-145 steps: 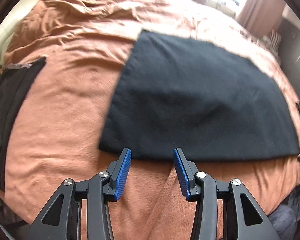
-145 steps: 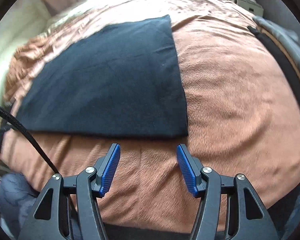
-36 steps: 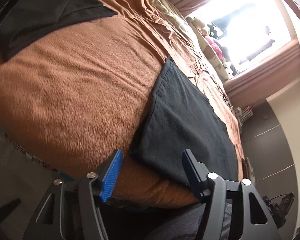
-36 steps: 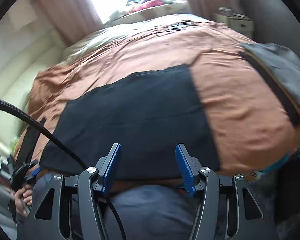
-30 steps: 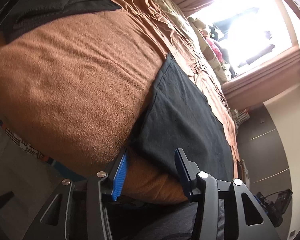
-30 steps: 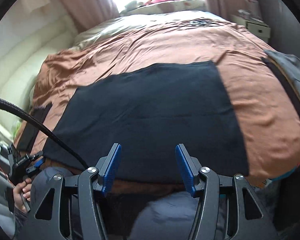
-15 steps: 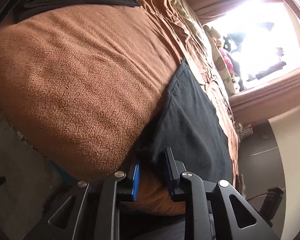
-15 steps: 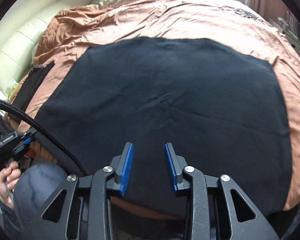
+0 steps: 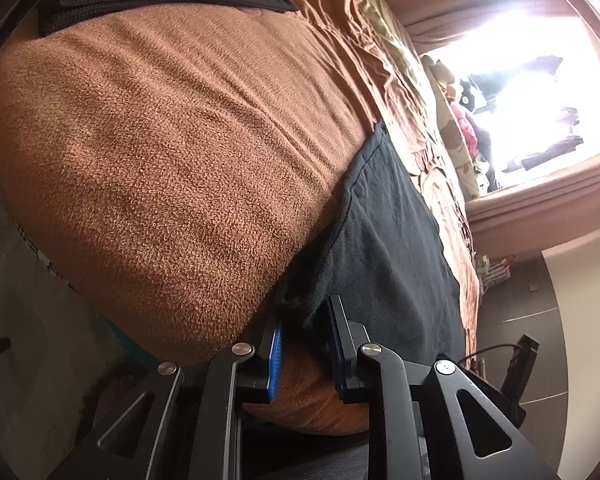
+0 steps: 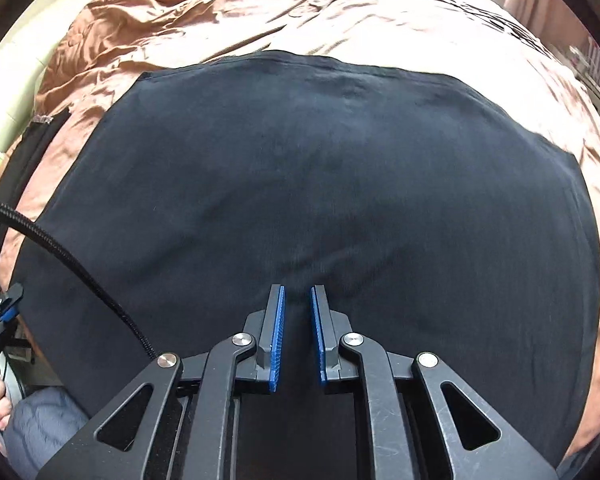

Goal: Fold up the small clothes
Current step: 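Lift the folded black square with both tools and carry it aside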

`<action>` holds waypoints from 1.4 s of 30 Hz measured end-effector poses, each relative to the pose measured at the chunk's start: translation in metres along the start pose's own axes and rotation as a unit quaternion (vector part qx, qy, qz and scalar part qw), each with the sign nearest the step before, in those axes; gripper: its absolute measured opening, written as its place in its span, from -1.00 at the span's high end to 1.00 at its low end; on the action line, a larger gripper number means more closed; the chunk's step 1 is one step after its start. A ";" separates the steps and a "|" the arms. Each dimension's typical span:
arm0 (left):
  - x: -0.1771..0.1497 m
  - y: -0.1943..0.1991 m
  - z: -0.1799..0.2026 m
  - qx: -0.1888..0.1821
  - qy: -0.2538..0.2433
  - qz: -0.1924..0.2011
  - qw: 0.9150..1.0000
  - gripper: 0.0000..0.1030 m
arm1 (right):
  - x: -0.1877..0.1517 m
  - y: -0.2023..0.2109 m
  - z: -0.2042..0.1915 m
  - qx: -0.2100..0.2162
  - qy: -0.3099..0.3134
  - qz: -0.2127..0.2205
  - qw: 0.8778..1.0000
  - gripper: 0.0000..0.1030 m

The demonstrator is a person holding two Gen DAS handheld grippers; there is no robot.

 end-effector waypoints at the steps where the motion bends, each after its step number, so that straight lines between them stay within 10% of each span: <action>1: 0.000 0.000 0.000 0.001 0.003 -0.001 1.000 0.56 | 0.002 -0.001 0.001 -0.003 0.003 0.000 1.000 0.80; 29: -0.001 -0.005 0.004 0.010 0.014 -0.001 1.000 0.56 | 0.137 -0.069 0.055 -0.026 -0.046 0.010 0.999 0.81; 42: 0.000 0.002 0.001 -0.013 0.008 -0.012 1.000 0.87 | 0.063 -0.026 0.021 0.020 -0.051 -0.023 0.998 0.81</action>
Point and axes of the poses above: each gripper's, at about its wrist camera, not at the fingertips, and y roughly against the way its jaws point, z to its right, x to its top, the point moved 5 cm from there along -y, roughly the way its jaws point, and after that the axes turned 10 degrees about x, right-handed, at the moved point
